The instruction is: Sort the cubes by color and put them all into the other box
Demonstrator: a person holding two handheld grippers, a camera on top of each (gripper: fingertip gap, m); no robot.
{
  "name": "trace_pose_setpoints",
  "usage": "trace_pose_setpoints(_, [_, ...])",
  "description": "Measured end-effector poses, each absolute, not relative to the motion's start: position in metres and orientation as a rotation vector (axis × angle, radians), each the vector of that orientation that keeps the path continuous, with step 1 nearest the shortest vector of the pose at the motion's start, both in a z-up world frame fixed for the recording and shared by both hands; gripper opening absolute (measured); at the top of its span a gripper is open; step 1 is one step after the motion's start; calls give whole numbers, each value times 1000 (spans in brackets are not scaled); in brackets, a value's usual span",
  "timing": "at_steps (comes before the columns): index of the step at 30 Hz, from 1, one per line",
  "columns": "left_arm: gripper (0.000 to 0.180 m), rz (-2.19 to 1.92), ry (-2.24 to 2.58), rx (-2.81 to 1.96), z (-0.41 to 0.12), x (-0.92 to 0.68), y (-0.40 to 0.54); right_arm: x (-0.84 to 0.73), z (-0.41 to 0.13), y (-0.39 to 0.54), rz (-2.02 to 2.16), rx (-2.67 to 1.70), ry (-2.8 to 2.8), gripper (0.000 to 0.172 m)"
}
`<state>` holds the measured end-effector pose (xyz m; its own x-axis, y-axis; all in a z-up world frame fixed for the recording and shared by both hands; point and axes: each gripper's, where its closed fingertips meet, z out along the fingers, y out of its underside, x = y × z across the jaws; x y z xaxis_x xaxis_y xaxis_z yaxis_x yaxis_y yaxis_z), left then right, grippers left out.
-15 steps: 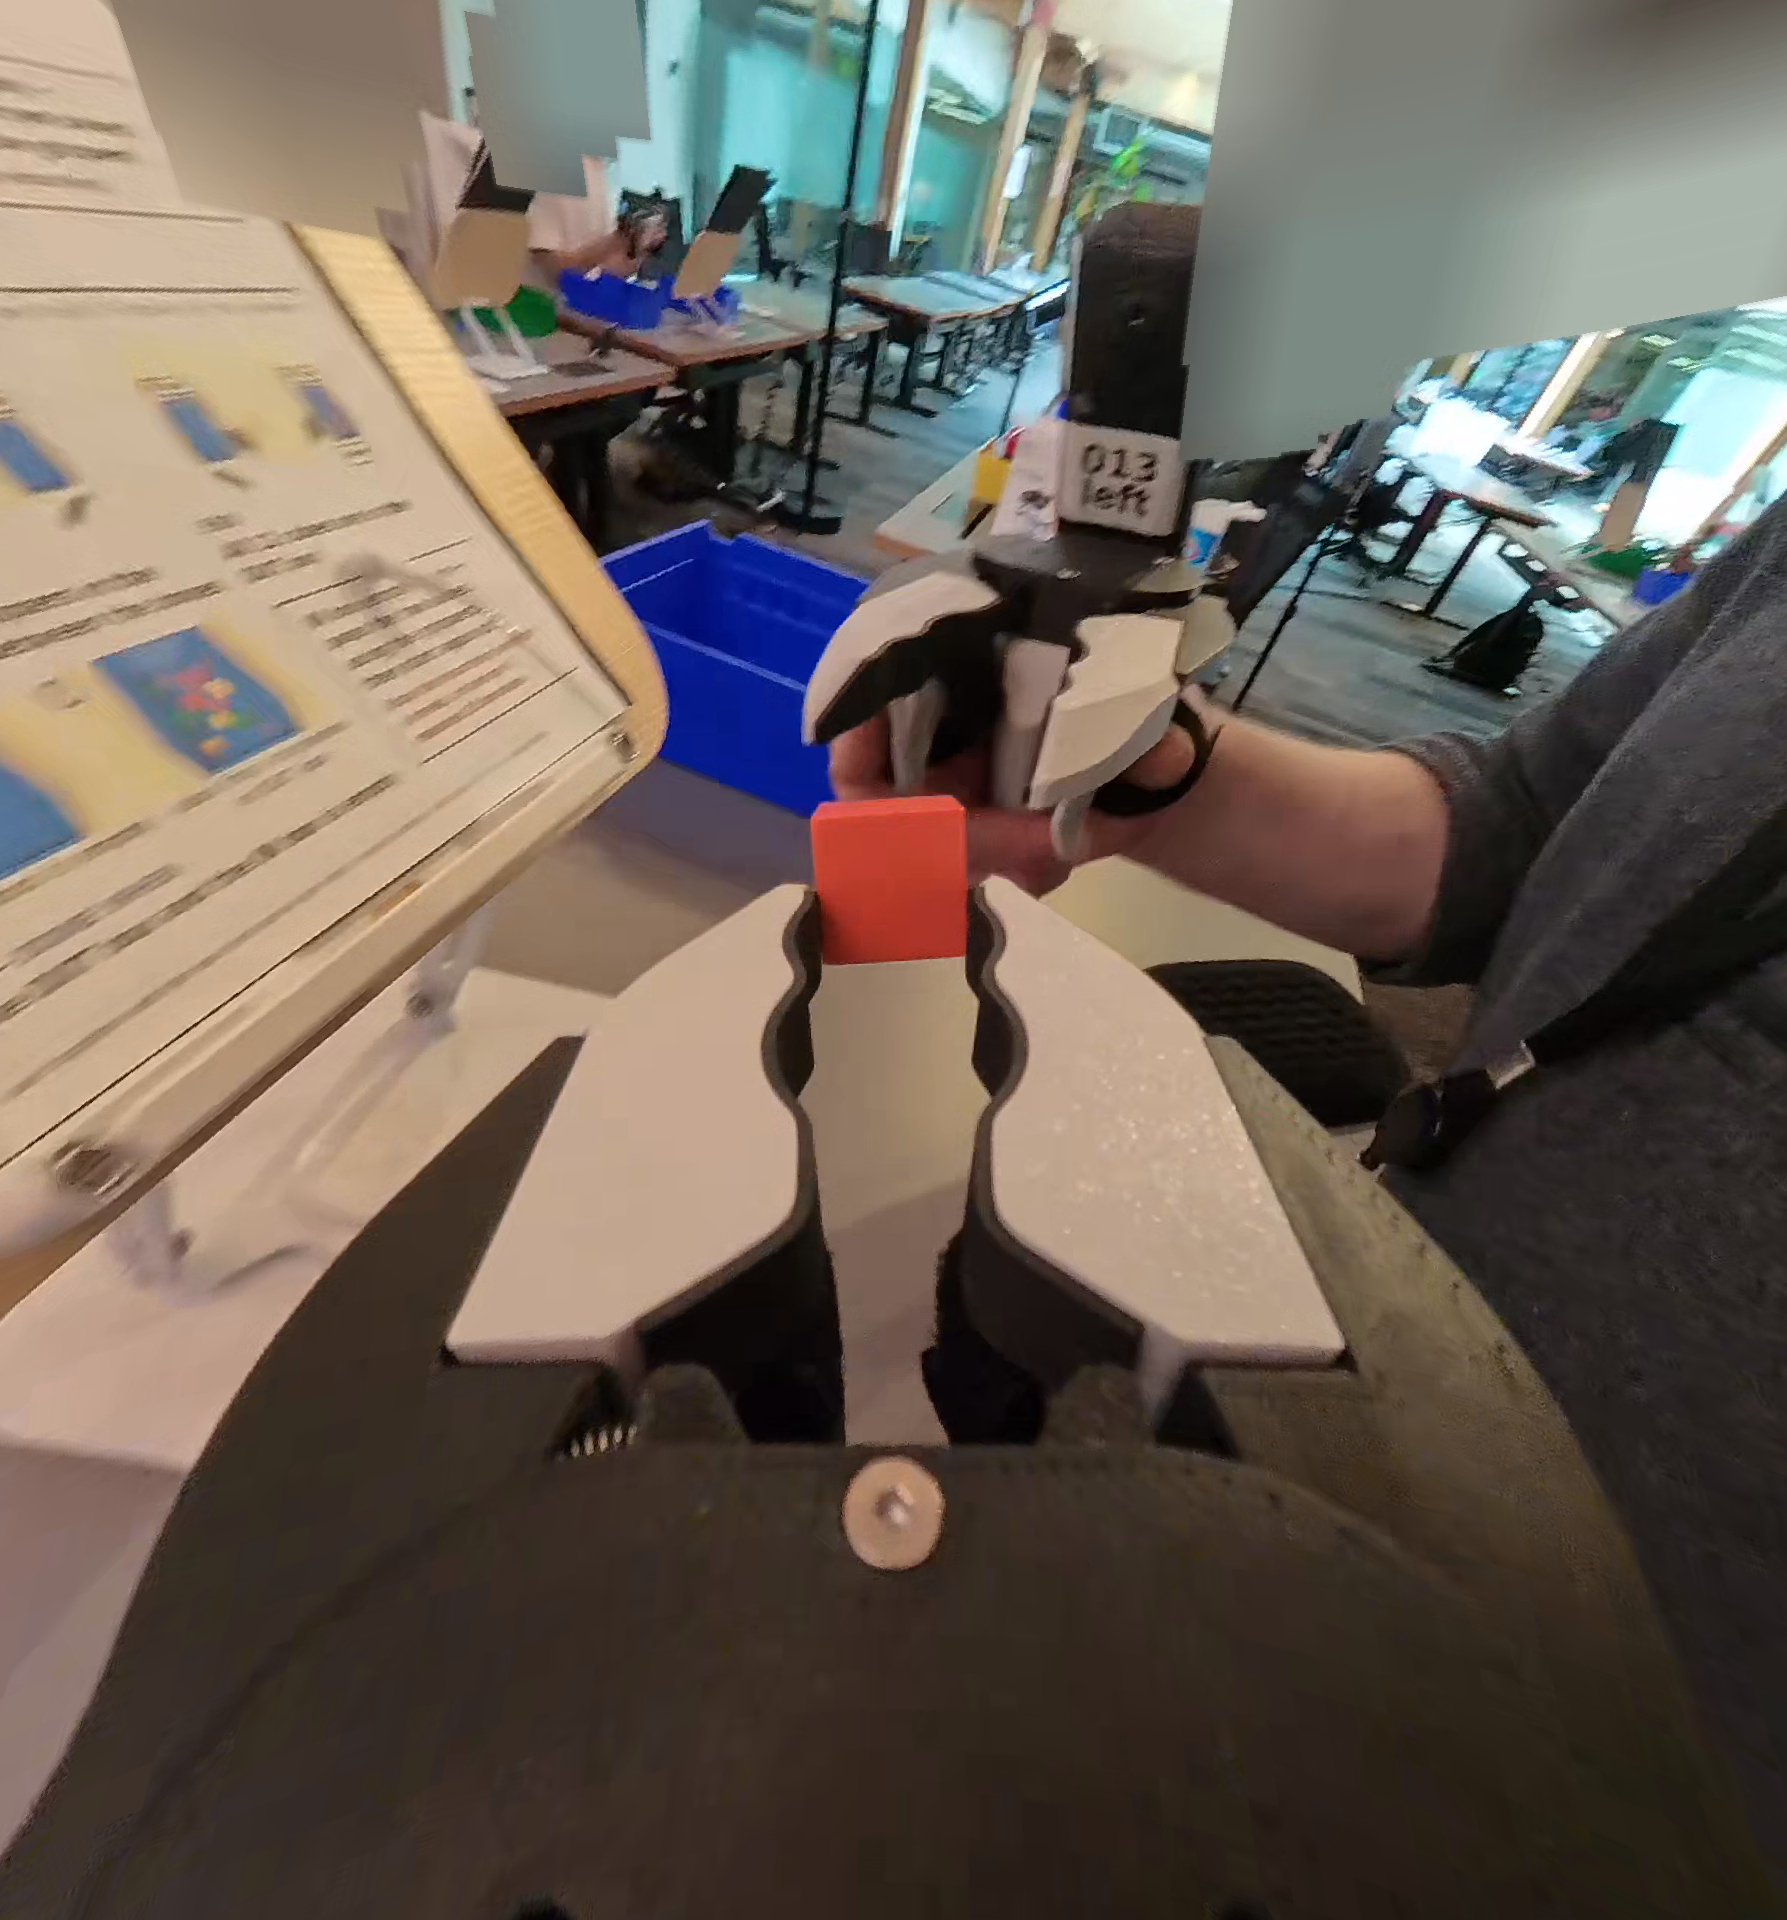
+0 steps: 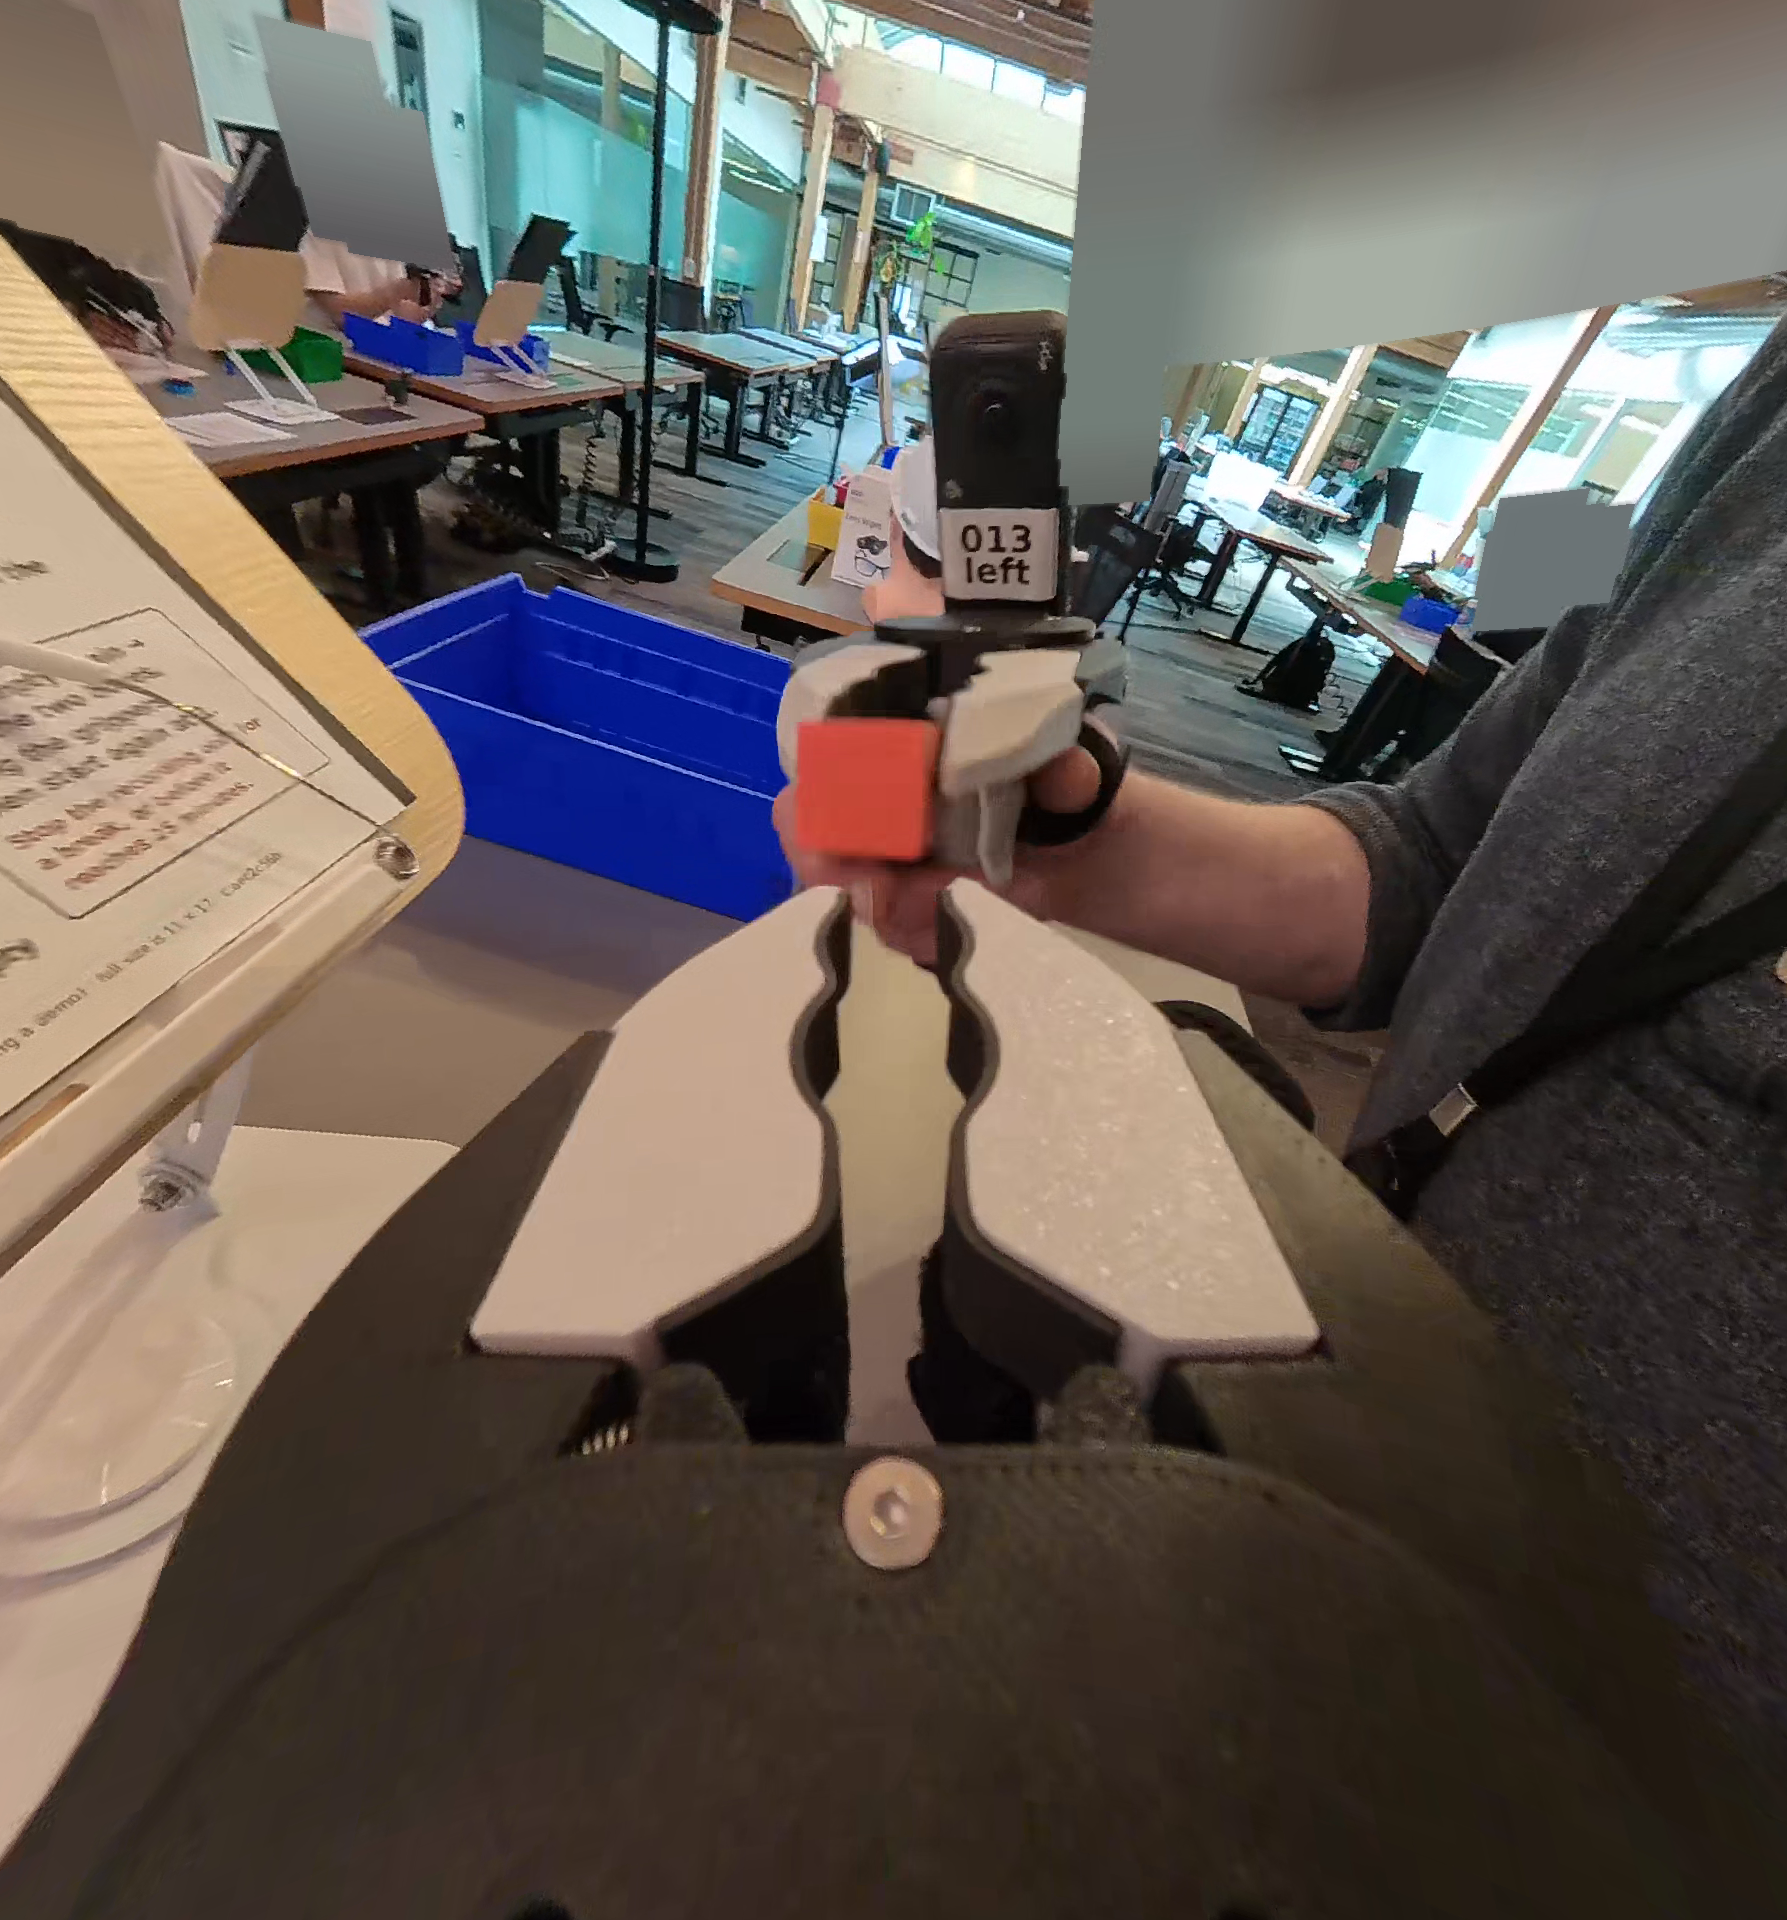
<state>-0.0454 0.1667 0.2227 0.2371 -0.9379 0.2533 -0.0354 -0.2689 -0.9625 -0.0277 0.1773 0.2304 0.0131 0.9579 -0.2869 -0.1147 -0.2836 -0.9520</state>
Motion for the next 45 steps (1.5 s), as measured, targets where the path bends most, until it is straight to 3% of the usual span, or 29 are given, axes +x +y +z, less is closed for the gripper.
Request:
trace_pose_setpoints(2, [0,-1163,931,-1547,223,-55,168,8,225,207,1297,-1411,-872,27])
trace_pose_setpoints(11, [0,-1024,742,-1709,187,-121,182,249,127,361,445,-1851,-453,27])
trace_pose_setpoints(13, [0,-999,699,-1746,179,-135,184,277,105,372,341,-1929,-420,45])
trace_pose_setpoints(15, [0,-958,651,-1788,170,-152,186,294,100,374,325,-1938,-342,49])
trace_pose_setpoints(19, [2,-815,536,-1884,151,-201,190,300,122,356,319,-1852,-306,36])
trace_pose_setpoints(29, [27,-275,274,-2198,95,-361,199,238,129,299,416,-1842,-467,30])
trace_pose_setpoints(34, [30,-54,338,-2348,64,-414,204,203,127,283,509,-1832,-526,30])
trace_pose_setpoints(45, [28,-59,661,-2619,12,-443,214,175,127,274,558,-1831,-603,29])
